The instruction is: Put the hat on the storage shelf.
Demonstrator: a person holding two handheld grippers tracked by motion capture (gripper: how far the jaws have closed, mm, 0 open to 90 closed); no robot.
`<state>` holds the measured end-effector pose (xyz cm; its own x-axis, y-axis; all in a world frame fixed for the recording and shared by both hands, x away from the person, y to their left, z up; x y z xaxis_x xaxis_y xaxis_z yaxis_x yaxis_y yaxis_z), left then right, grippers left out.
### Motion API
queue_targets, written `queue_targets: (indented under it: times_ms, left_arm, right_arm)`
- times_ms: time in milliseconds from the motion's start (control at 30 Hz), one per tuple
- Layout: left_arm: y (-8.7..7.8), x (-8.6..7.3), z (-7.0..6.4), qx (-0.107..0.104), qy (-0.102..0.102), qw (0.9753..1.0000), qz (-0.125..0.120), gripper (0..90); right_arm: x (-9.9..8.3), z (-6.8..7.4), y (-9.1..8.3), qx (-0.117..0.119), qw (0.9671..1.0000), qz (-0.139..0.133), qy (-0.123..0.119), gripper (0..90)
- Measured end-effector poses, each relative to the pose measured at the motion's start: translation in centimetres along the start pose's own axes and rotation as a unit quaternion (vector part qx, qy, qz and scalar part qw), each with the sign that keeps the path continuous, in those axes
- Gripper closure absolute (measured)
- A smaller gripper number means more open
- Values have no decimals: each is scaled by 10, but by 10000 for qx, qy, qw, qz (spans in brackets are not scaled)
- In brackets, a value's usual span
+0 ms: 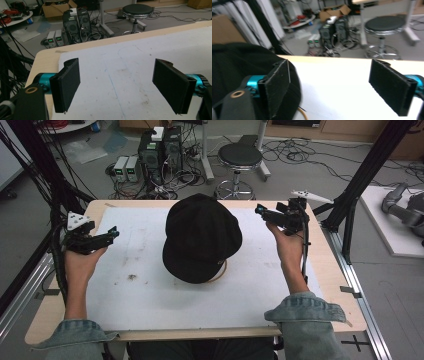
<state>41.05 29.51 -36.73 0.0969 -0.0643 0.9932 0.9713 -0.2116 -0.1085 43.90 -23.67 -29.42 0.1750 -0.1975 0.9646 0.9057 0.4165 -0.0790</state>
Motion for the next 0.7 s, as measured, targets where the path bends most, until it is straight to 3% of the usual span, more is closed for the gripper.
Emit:
queue_targets:
  times_ms: [200,567,700]
  left_arm:
    - [0,0,0,-5,3,10000,-3,224]
    - [2,-1,0,16,-16,10000,13,224]
    - [2,-1,0,3,-14,10000,34,224]
  right_arm:
    - [-11,-16,-15,-323,9993,-35,-211,129]
    - [-44,-51,-36,-806,9963,213,-190,127]
    - [-52,-63,-43,-912,9955,231,-78,123]
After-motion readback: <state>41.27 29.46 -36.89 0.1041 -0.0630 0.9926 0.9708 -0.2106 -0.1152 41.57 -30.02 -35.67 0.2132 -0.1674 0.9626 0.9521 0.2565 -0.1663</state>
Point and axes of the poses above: each handheld gripper's, and its own axes: y roughly forward along the jaws, x roughly out of its top, z roughly to its left, the point moved 4 cm from there along y, roughly forward along the jaws, and after that the axes turned 15 degrees about -z, right-handed, at the moved point
